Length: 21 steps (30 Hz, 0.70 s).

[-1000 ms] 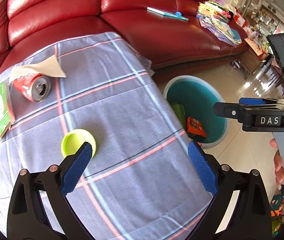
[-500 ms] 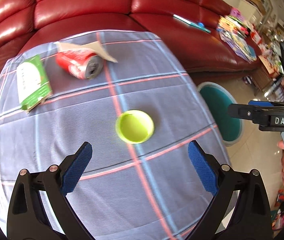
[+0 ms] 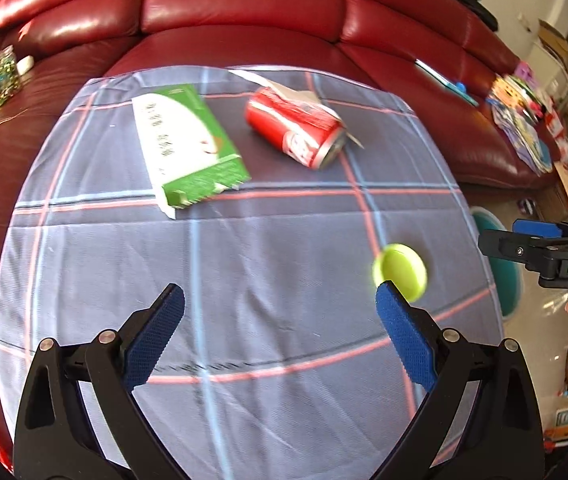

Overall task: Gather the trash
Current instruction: 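Move both open tools back over the table toward the can and medicine box, then grasp the white tissue with the right tool while the left tool grasps the green medicine box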

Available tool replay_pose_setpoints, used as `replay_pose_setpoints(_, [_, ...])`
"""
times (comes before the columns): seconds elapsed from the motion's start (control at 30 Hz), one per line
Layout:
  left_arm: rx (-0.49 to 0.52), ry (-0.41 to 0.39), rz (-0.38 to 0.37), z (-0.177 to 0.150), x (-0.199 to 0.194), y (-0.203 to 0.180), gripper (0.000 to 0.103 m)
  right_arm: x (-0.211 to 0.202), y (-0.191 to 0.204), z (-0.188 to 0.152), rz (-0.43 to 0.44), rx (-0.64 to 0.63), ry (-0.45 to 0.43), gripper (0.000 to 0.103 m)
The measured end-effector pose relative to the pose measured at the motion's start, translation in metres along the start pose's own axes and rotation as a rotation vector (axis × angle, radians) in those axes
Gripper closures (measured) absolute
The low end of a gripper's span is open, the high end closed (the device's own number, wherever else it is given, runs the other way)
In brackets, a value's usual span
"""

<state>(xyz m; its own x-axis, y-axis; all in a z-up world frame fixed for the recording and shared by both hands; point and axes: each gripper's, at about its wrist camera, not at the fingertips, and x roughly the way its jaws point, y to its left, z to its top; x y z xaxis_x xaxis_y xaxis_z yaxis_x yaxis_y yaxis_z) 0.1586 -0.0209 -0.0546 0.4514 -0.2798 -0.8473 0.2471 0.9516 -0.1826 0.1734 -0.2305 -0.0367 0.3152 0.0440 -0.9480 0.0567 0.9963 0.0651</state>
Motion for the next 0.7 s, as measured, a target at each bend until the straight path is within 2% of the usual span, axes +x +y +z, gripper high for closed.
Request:
replay_pose_setpoints(0.47, [-0.051, -0.018, 0.079, 0.052, 0.015, 0.058, 0.011, 0.028, 0.054, 0.097, 0.046, -0.068, -0.003, 0.004])
replay_pose_setpoints(0.7, [-0.096, -0.002, 0.084, 0.078, 0.035, 0.073, 0.011, 0.056, 0.070, 0.152, 0.120, -0.046, 0.013, 0.004])
